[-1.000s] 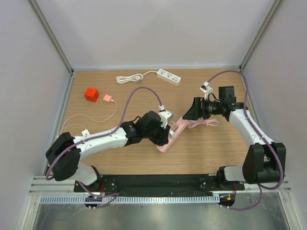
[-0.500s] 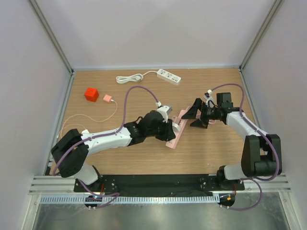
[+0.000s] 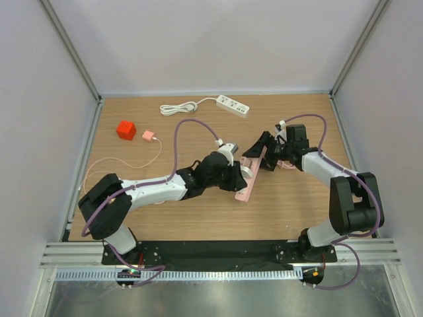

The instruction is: Pull the plug off the socket

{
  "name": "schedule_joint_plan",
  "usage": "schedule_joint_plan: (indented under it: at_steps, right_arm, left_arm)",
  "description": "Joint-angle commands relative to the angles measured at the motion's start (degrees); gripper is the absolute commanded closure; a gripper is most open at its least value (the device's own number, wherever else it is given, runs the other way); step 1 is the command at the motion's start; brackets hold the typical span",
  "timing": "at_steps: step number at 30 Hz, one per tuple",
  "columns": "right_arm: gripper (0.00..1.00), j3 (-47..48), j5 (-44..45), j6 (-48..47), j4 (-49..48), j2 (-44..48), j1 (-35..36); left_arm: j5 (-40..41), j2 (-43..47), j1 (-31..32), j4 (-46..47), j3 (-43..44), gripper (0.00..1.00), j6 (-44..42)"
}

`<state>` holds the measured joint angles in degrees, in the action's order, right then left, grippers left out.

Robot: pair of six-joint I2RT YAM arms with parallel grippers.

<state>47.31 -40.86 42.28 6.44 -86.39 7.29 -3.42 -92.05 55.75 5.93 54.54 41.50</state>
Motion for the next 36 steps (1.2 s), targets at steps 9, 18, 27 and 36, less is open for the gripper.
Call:
schedule_joint_plan:
  at_steps: [9,18,27,36]
  right_arm:
    - [0.99,4.62,5.7,-5.42,-0.74,1.57,0.62]
    - [0.99,4.01,26.6,-23.2,1.11,14.4,0.53]
    - [0.99,2.62,27.07,-23.39,-0.63,19.24,-0.17]
    - [0.99,0.5,22.23,-18.91,-2.39,19.77,-8.52]
  left_arm:
    - [2.01,1.78,-0.02,10.77,4.26,1.0,2.89]
    - [1.84,8.98,-1.43,2.42,2.23,1.0,1.14]
    - [2.98,12.68,-1.78,-9.8,3.56,1.0,-8.88]
    - [2.98,23.58,-2.22,-7.77,-2.6,1.0,-16.62]
